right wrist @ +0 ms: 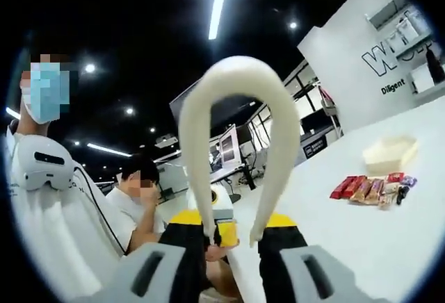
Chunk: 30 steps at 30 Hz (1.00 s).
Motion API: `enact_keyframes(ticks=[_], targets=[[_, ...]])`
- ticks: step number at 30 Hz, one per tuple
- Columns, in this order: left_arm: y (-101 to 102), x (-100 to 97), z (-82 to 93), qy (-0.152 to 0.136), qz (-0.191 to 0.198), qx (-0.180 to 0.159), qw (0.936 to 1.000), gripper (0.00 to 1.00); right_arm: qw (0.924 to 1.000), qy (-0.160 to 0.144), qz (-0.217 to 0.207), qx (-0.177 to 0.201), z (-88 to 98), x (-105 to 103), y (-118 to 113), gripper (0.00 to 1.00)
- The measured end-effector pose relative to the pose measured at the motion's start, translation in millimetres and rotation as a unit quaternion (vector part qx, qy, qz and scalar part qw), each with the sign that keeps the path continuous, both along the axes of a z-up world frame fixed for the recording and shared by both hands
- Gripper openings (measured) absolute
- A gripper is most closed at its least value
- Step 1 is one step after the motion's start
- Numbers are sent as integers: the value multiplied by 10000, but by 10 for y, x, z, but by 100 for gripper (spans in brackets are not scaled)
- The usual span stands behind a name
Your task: Place the target food into the container with the food tongs after gripping and lifting it, then release it inside without dropping or visibly crushing the food.
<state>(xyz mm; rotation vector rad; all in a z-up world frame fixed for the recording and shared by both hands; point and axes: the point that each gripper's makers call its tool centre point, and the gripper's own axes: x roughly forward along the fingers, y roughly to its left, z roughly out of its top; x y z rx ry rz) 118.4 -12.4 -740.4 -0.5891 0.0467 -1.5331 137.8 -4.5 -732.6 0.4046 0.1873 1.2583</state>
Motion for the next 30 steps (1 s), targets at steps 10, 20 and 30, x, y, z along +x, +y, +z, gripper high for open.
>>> enact_keyframes(ticks=[10, 20, 30], targets=[[-32, -4, -38, -44, -237, 535, 9983, 4, 9990, 217, 125, -365, -98, -22, -2, 22], [-142, -75, -86, -94, -454, 740, 9962, 4, 9986, 346, 221, -343, -114, -41, 77, 22], [-105, -51, 39, 42, -413, 24, 9991, 1, 9993, 369, 112, -11, 10, -12, 99, 29]])
